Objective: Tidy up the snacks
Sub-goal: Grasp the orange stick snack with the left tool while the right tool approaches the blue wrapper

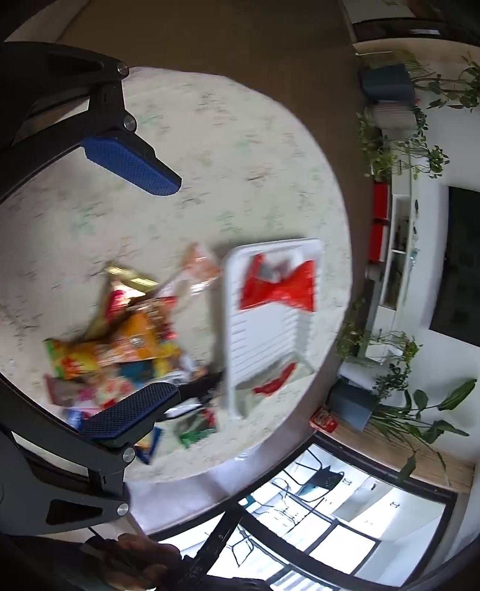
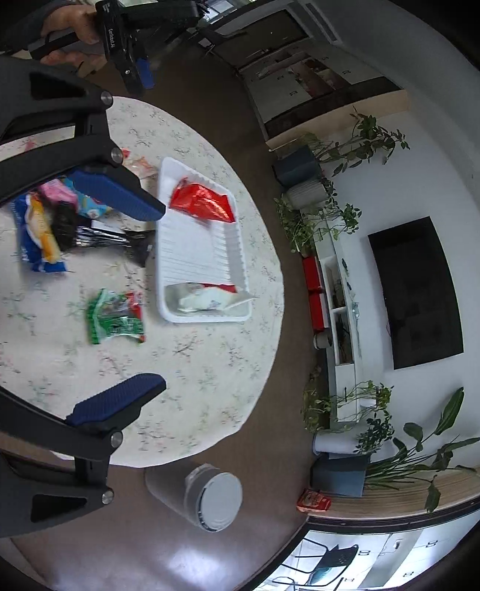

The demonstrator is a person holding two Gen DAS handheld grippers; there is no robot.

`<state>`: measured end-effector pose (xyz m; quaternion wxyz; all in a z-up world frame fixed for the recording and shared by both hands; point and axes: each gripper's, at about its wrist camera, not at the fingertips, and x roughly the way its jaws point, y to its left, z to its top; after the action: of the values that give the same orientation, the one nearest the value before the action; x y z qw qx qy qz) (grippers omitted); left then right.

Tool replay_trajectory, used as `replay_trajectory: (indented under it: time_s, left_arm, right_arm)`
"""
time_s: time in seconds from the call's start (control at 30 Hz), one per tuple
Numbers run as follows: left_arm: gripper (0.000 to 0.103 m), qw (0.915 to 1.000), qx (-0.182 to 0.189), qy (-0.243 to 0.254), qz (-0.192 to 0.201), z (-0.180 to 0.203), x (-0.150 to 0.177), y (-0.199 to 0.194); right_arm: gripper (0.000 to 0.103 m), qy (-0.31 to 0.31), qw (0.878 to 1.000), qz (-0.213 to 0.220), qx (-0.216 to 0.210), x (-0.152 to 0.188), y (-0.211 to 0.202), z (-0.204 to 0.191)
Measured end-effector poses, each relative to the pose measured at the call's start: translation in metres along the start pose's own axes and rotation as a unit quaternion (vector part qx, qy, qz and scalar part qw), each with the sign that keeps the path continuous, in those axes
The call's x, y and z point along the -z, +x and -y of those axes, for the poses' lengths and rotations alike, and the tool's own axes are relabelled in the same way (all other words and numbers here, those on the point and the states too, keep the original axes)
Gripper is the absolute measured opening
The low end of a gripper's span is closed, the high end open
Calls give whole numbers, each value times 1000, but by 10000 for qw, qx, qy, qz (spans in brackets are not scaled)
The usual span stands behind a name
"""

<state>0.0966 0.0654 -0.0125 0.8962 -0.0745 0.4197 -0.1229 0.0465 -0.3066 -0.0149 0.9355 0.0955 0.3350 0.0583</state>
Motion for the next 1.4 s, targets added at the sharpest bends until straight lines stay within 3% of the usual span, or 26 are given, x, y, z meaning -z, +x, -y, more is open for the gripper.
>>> replay_trajectory:
  time_s: [0.23,0.33,0.4,0.53,1.0,1.03,1.1,1.2,1.4]
  left_arm:
    - [100,9982,182,-159,-545,31,67,26]
    - [84,9977,346,-122,-576,45,68,36]
    - [61,9966,467,-89,-678,51,63,45]
    - [49,9965,309,-6,-774,57,59,55]
    - [47,9944,128,106,-1044,53,50,82]
    - [45,9943,150,126,-1049,53,50,83]
    - [27,9936,208,121,-1104,52,51,86]
    - [20,9936,298,130,-1078,50,53,85]
    - [18,9945,420,223,-932,46,55,71]
  right_arm:
    - [78,504,9980,-337,-192,70,-15,0]
    - [75,561,9971,-416,-295,86,-15,-6]
    - [73,512,9968,-522,-323,92,-11,-9]
    - [70,559,9956,-641,-382,102,-4,-9]
    - [67,496,9945,-842,-378,111,10,-11]
    - [67,497,9944,-851,-378,112,10,-12]
    - [66,492,9943,-864,-372,113,10,-13]
    - [64,468,9944,-874,-369,113,9,-13]
    - [62,537,9936,-924,-371,115,10,-12]
